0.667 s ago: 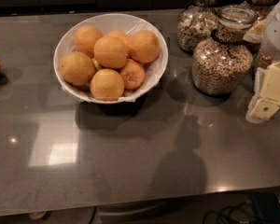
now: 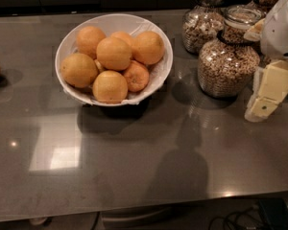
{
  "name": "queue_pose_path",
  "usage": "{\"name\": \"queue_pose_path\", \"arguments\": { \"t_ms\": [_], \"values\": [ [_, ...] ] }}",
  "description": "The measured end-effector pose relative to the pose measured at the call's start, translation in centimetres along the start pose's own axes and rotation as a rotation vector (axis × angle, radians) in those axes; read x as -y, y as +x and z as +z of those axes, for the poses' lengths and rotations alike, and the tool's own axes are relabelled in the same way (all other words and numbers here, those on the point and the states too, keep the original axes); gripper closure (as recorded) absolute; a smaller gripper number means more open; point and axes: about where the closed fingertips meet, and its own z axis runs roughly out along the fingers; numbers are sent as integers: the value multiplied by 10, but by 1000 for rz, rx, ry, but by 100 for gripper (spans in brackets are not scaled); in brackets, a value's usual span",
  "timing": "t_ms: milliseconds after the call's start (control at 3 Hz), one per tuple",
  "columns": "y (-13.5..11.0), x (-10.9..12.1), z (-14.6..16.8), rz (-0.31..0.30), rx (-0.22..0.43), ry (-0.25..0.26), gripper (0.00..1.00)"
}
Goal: Pick orange from white bowl
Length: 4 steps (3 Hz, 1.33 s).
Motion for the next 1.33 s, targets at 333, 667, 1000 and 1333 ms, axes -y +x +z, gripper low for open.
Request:
{"name": "queue_pose_path", "arguments": {
  "t_ms": [333, 667, 1000, 1333],
  "values": [
    [-27, 15, 12, -41, 29, 30, 0],
    [-64, 25, 15, -104, 74, 70, 0],
    [-93, 36, 17, -163, 121, 101, 0],
    [-93, 36, 17, -163, 121, 101, 0]
  ]
}}
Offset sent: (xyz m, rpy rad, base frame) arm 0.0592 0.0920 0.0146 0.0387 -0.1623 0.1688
